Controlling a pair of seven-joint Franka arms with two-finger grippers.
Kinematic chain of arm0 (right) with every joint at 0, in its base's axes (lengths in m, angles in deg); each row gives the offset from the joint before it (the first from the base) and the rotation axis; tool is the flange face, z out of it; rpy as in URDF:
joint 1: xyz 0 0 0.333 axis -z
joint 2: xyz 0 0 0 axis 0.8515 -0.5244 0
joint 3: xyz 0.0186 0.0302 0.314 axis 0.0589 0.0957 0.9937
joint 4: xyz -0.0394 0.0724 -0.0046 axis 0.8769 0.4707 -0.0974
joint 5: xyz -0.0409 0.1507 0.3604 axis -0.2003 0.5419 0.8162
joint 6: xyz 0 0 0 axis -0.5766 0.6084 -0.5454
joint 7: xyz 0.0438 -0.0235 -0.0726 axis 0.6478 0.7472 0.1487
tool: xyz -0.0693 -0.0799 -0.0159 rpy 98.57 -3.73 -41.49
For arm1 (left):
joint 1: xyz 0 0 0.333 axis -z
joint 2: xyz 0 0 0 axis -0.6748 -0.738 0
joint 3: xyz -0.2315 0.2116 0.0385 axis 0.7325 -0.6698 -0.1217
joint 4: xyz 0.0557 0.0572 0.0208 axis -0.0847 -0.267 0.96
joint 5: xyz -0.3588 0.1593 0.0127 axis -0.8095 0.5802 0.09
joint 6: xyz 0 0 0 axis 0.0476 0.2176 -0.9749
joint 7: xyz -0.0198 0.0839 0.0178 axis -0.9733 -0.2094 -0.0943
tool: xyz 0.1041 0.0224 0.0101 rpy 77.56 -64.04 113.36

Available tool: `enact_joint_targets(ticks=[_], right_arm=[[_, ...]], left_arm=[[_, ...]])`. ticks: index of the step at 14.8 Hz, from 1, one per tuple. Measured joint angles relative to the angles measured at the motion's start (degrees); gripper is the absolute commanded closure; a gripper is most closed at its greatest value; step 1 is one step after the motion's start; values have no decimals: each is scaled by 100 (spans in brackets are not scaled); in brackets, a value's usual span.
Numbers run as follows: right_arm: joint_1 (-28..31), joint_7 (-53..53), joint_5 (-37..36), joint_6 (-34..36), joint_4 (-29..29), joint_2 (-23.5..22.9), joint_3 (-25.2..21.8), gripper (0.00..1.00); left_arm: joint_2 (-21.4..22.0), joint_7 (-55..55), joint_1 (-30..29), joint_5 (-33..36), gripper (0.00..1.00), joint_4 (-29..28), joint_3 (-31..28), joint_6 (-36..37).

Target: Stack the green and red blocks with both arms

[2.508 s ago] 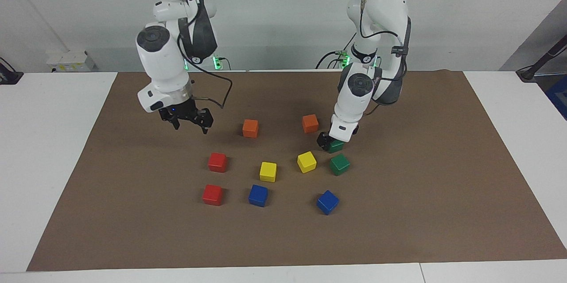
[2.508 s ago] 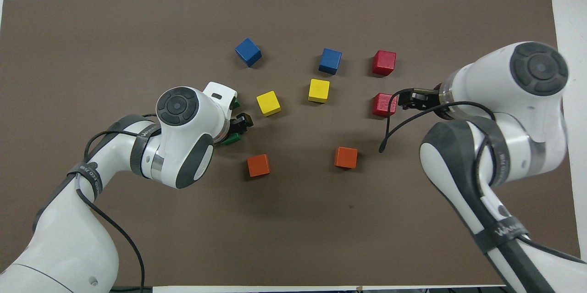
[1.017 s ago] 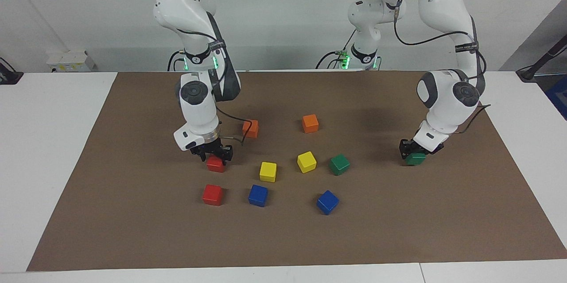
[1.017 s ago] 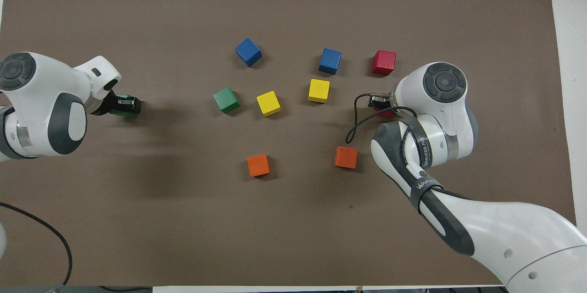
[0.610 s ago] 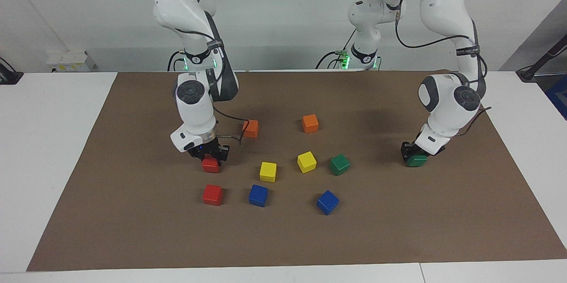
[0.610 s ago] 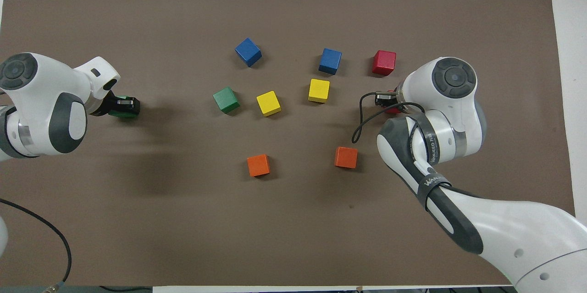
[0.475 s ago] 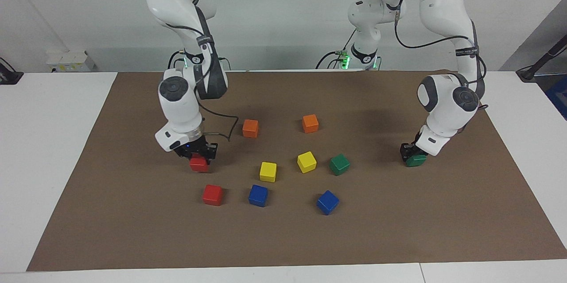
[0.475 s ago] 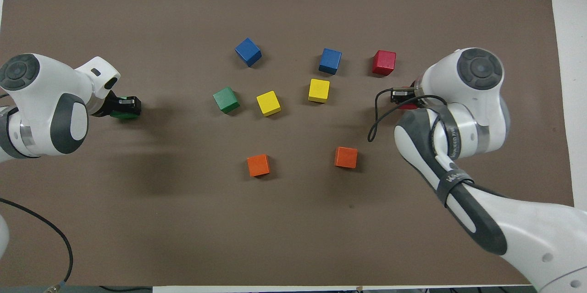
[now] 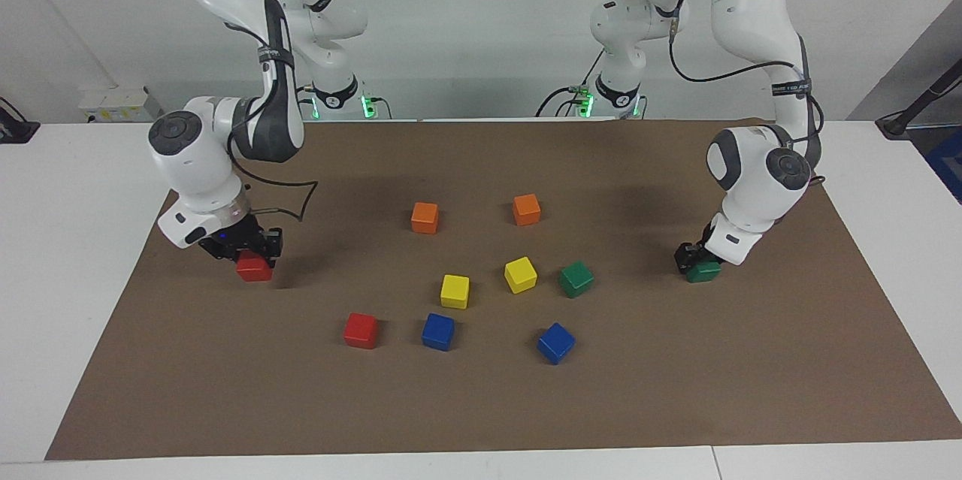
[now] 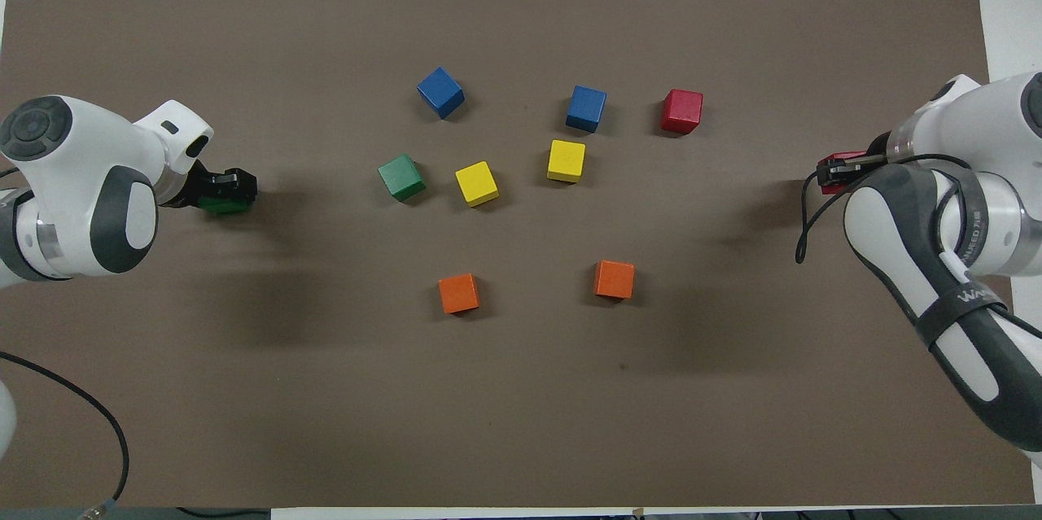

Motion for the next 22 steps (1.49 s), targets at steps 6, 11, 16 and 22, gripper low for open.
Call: enact_joint_targets(ticks=[6,11,16,22], right_arm=[[82,120,0,-620,-55,-581,8,100],[81,120,0,-637,-26,-599,8,0],[26,120,0,700,837,-508,57,0],[-746,-1376,0,1613,2106,-684,85,0]], left_arm=[[-421,2940,1199,-127,0,2564,92,1979],[-1136,4687,2334,388,0,2887,87,1660],[-1122,4731,2385,409,0,2223,63,1100],[-931,5181,2494,415,0,1270,93,-74]])
